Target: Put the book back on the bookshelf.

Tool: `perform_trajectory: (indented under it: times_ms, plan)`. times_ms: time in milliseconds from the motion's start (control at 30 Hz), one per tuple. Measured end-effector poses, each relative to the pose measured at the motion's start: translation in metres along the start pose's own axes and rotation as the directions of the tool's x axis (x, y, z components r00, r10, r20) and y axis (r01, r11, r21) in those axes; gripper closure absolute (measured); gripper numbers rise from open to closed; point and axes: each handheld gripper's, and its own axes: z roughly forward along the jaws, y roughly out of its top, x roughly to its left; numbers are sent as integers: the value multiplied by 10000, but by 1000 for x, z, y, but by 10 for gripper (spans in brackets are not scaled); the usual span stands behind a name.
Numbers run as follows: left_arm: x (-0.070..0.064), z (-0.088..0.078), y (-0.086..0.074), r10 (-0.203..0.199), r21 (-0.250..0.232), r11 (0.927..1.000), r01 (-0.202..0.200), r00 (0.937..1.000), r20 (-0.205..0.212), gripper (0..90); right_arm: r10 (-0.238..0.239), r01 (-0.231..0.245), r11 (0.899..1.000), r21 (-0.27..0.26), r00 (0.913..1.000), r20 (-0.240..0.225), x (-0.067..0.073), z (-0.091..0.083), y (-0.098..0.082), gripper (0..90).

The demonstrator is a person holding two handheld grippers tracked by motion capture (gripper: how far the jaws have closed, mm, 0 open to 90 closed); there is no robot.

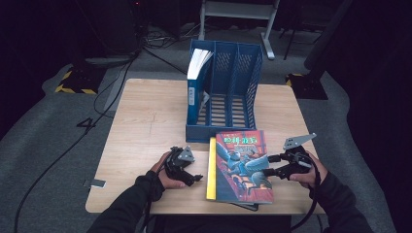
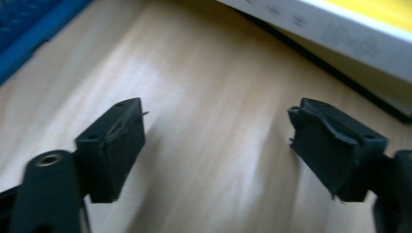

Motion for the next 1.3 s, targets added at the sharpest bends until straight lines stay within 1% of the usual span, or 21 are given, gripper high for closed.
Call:
perform_trajectory:
  times_ms: [33,67,100,133,167,233,267,300,367,400,433,533,667,767,833,933,1000,1100,1133,1200,1300]
  plan:
    - [2,0,2,7,-30,10000,-7,9999,-120,200,96,-97,9999,-129,9999,-139,-2,0,0,331]
    - [2,0,2,7,-30,10000,-7,9999,-120,197,140,-146,9997,-200,9996,-260,-3,1,1,334]
    - [7,-1,8,-117,-251,9996,110,9996,-260,206,134,-150,9995,-288,9983,-560,-5,2,2,335]
    - [8,-1,11,-78,-288,9996,66,9991,-416,208,81,-101,9995,-287,9975,-709,-7,5,4,344]
    - [8,-1,13,-35,-394,9992,14,9986,-522,208,1,-20,9997,-248,9973,-731,-7,8,6,344]
    - [9,-1,16,-41,-460,9989,15,9984,-568,210,-52,35,9998,-201,9966,-826,-8,11,8,346]
    - [11,-1,20,19,-610,9981,-63,9974,-724,213,-59,36,9997,-250,9958,-909,-7,14,10,355]
    - [11,-1,22,42,-709,9974,-102,9965,-840,219,-87,52,9994,-356,9950,-996,-7,18,13,395]
    - [12,1,26,22,-776,9969,-82,9970,-769,229,-20,-30,9990,-454,9941,-1087,-8,21,15,459]
    - [13,2,29,41,-855,9963,-114,9963,-853,229,114,-185,9981,-580,9926,-1208,-9,24,16,539]
    - [13,2,29,41,-855,9963,-114,9963,-853,229,114,-185,9981,-580,9926,-1208,-9,24,16,539]
    - [14,3,32,78,-893,9959,-169,9948,-1020,232,172,-291,9963,-807,9893,-1449,-11,27,14,613]
    - [15,4,32,128,-741,9970,-216,9929,-1183,240,194,-403,9926,-1144,9838,-1783,-12,31,13,662]
    - [18,4,30,72,-712,9973,-162,9921,-1253,251,121,-358,9916,-1243,9824,-1862,-11,34,13,667]
    - [19,3,29,-137,-824,9966,33,9919,-1262,259,39,-277,9911,-1301,9837,-1798,-9,37,15,670]
    - [21,3,28,-248,-812,9966,151,9925,-1200,266,-73,-162,9911,-1320,9845,-1755,-4,41,19,671]
    - [22,3,29,-225,-791,9968,125,9917,-1264,275,-150,-77,9912,-1322,9854,-1697,-1,44,21,671]
    - [25,4,30,-338,-940,9953,224,9920,-1215,283,-298,91,9918,-1272,9863,-1621,3,47,25,672]
    - [26,5,31,-242,-874,9961,132,9917,-1264,285,-344,136,9913,-1309,9867,-1587,4,49,26,674]
    - [26,7,30,-237,-826,9965,137,9923,-1216,285,-336,128,9916,-1285,9864,-1607,5,50,27,674]
    - [29,8,28,-371,-732,9969,283,9919,-1216,286,-450,248,9914,-1284,9866,-1568,8,54,30,674]
